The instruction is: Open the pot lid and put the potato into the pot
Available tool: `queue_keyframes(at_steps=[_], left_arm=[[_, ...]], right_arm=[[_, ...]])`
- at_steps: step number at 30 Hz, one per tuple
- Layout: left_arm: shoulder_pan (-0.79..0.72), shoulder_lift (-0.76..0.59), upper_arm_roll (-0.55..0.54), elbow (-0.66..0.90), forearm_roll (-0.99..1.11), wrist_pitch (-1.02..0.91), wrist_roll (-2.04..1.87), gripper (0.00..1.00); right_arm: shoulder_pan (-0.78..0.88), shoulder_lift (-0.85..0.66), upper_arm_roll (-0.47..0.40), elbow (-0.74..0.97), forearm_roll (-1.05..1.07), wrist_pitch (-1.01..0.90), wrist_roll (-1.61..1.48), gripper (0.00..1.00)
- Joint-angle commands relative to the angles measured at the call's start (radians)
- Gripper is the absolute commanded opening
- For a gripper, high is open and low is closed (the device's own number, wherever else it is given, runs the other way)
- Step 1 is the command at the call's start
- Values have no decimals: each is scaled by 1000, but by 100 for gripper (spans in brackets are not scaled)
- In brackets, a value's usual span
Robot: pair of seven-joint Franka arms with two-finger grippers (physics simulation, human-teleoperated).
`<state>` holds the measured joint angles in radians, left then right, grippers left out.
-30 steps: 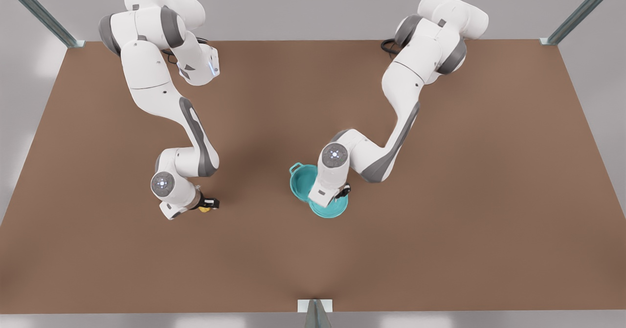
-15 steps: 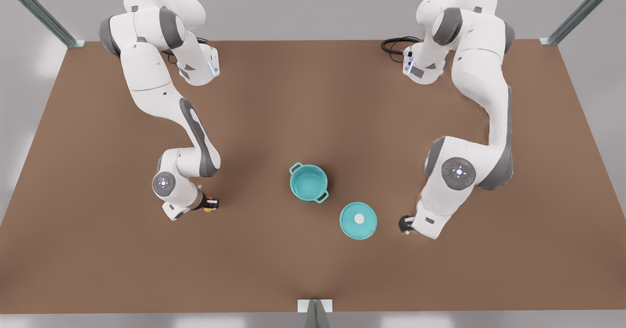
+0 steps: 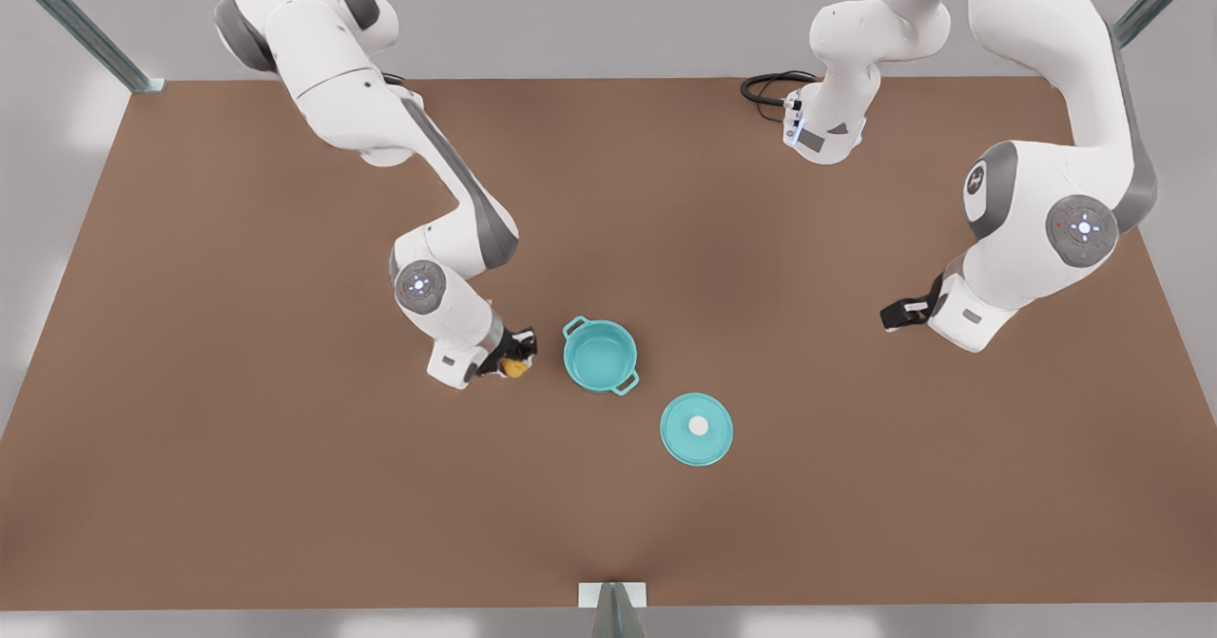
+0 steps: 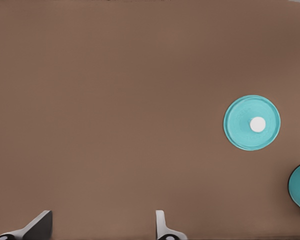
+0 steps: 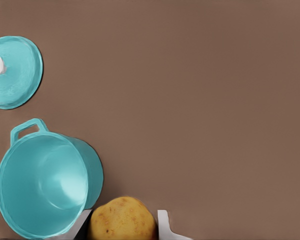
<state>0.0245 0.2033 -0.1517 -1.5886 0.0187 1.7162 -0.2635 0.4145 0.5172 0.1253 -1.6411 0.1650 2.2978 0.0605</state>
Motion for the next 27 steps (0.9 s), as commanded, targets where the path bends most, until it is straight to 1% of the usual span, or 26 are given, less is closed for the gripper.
queue_keyframes(at_steps=[1,3,5,7,9,11,12,13,14,15,16,17,18,19,20,21,22,23,24,25,27], left_arm=[[-11,8,-3,16,7,-6,239,100],[-9,11,-3,21,1,-6,236,100],[-9,15,-3,21,-2,-6,233,100],[-9,16,-2,22,-3,-6,231,100],[-8,21,-2,25,-6,-6,230,100],[-8,50,-2,101,-49,-29,233,100],[-8,51,-2,99,-45,-30,231,100],[2,47,0,88,-46,-36,248,100],[0,41,0,82,-57,-93,291,100],[0,38,0,87,-48,-95,294,100],[0,38,0,90,-45,-95,290,100],[0,39,0,90,-39,-92,290,100],[-8,44,-2,91,10,-92,290,100],[-9,50,-3,94,9,-92,290,100],[-9,51,-2,94,7,-90,283,100],[-11,53,-3,114,-2,-86,282,100],[-17,54,-3,116,-9,-86,279,100],[-17,54,-2,116,-9,-86,279,100],[-17,54,-3,116,-9,-86,279,100],[-17,54,-3,116,-9,-86,279,100],[-17,54,-2,116,-9,-86,279,100]], right_arm=[[43,21,1,44,-15,-35,12,47],[83,79,1,109,-16,-34,1,47],[122,124,1,136,-12,-26,15,46],[139,205,1,194,-13,-17,16,45],[156,254,-1,204,-13,43,25,45],[167,280,-3,210,-13,75,33,45],[167,296,-3,225,-13,77,33,45],[167,300,-3,233,-13,77,35,49],[167,299,-3,237,-13,78,36,84],[165,294,-4,242,-10,77,42,100],[164,285,-4,242,-5,77,42,100],[156,251,-6,239,-4,66,42,100],[129,155,-9,224,-1,-12,42,100],[78,23,-16,222,-1,-211,48,100],[-12,-71,-21,219,-1,-371,39,100],[-100,-147,-50,152,-12,-446,32,100],[-154,-204,-113,104,-15,-532,-14,100],[-171,-207,-167,104,-33,-584,-34,100],[-174,-221,-248,89,-61,-616,-86,100],[-178,-230,-308,72,-61,-626,-129,100],[-180,-230,-338,66,-61,-644,-157,100]])
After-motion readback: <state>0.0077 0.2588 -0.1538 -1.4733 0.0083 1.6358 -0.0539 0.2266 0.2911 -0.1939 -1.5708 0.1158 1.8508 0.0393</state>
